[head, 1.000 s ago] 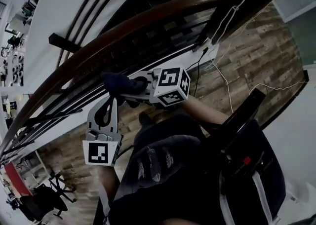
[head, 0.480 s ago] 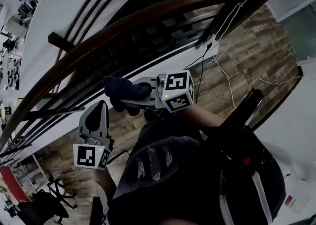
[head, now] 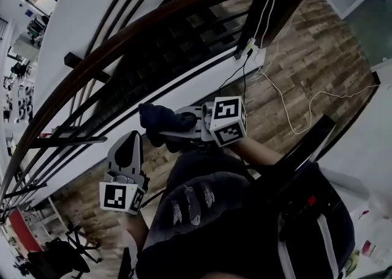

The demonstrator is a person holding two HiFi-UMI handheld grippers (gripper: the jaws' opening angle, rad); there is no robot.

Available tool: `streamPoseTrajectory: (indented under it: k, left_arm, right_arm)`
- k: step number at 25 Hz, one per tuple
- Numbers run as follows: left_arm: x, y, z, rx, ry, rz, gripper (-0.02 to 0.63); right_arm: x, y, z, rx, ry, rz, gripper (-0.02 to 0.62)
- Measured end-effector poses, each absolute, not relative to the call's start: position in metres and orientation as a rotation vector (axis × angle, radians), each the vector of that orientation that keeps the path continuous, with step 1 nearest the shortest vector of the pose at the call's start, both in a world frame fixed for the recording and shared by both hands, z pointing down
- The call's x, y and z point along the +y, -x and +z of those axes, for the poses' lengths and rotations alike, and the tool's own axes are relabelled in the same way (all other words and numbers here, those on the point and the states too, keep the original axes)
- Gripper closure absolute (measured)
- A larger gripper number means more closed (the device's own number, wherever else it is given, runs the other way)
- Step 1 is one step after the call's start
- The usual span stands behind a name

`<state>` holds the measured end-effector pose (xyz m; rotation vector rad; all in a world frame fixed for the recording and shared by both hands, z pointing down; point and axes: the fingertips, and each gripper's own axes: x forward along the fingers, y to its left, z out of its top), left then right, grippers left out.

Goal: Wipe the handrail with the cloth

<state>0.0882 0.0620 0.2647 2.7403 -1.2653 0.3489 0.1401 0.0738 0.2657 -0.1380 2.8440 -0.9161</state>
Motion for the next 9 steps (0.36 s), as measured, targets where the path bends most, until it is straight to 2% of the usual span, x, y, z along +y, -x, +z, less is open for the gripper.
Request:
streamPoseTrajectory:
  k: [9]
  left_arm:
    - [0.143, -0.180, 0.278, -1.096, -2.778, 0.473, 0.598]
  right_arm:
    - [0.141, -0.222, 0.308, 2.730, 0.260, -1.108, 0.557]
